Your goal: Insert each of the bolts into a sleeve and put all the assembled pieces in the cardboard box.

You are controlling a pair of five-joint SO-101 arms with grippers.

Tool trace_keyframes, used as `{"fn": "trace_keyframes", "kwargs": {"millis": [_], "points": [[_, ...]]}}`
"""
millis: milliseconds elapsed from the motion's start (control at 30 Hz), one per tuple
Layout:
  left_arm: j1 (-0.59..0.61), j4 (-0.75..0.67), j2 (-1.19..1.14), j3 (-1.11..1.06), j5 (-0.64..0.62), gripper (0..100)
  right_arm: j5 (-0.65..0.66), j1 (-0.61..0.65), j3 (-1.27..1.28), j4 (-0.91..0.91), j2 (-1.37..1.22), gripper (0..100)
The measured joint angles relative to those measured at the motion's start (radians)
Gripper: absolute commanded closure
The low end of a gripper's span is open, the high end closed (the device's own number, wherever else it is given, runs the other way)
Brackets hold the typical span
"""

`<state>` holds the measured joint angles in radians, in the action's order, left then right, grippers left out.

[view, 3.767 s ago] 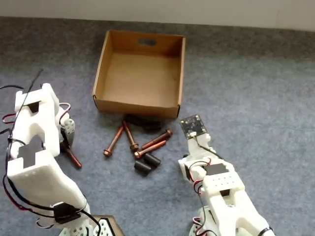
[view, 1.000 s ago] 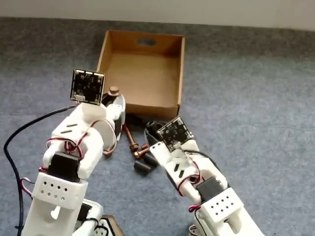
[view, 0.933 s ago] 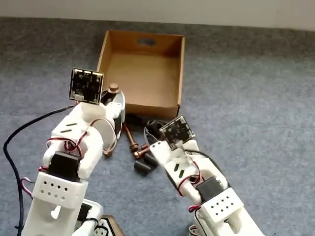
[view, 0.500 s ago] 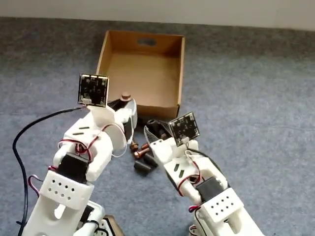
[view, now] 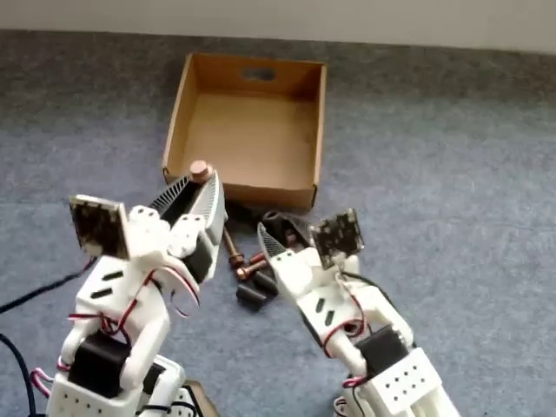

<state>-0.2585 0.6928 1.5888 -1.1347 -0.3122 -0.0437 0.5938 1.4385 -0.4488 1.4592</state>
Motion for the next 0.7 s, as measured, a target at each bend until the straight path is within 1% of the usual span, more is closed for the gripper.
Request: {"fn": "trace_keyframes", "kwargs": {"millis": [67,133,233,333,433,600,700], "points": [[-0.003,-0.012,0.029,-0.012,-0.002,99,0.000,0.000,0.043,0.000,0.092,99.1],[-0.005,-0.012,0.043,-0.014,-0.005,99,0.000,0.000,0.117,0.038,0.166,99.1],[-0.005,-0.032,0.049,-0.021,-0.008,99,0.000,0.000,0.227,0.161,0.256,99.1],[-0.005,-0.078,0.055,-0.038,-0.008,99,0.000,0.002,0.238,0.247,0.315,99.1],[-0.005,-0.124,0.055,-0.054,-0.008,99,0.000,0.002,0.238,0.272,0.344,99.1],[-0.100,-0.233,0.055,-0.057,-0.008,99,0.000,0.002,0.238,0.279,0.348,99.1],[-0.126,-0.290,0.054,-0.057,-0.009,99,0.000,0.002,0.238,0.279,0.348,99.1]]}}
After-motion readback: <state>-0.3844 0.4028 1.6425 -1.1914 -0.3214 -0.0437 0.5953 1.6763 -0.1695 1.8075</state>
